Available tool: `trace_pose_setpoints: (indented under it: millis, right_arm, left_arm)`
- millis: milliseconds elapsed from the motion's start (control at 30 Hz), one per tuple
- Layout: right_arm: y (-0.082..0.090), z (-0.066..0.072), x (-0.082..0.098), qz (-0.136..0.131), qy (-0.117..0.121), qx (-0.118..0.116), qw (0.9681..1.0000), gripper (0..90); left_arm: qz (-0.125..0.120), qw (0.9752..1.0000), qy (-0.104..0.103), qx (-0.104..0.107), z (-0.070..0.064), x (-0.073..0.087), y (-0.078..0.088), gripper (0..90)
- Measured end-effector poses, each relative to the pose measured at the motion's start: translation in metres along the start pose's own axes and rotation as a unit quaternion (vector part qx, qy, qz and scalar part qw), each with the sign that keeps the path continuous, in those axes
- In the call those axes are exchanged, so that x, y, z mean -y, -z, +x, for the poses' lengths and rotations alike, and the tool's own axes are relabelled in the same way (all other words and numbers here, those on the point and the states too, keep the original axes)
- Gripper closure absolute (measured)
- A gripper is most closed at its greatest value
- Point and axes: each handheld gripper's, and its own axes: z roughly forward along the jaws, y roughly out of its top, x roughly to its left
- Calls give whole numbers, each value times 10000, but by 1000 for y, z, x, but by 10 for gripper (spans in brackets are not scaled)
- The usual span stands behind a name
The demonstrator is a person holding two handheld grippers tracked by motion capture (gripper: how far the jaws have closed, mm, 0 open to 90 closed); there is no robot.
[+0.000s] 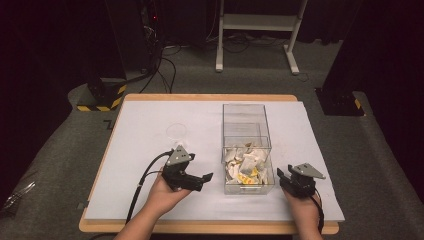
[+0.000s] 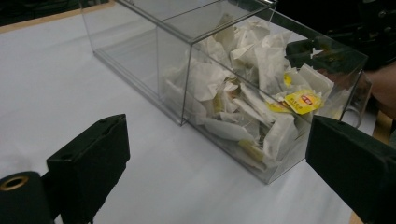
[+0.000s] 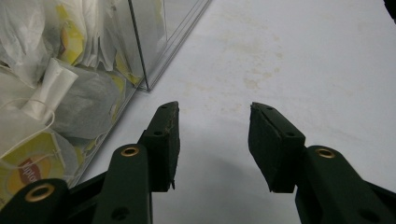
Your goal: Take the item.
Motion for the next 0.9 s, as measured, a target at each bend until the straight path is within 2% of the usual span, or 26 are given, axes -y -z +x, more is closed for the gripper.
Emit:
trace_pose_setpoints:
  millis: [400,667,900]
  right_arm:
    - [-1,-1,0,19,14,-4,10000,524]
    - [-1,-1,0,17,7,-10,10000,524]
    - [-1,-1,0,15,8,-20,10000,524]
  left_arm:
    - [0,9997,-189,171,-14,-19,-14,74]
    - [25,9994,-171,300,-20,-25,-24,81]
    - [21,9988,-233,429,-27,-32,-34,88]
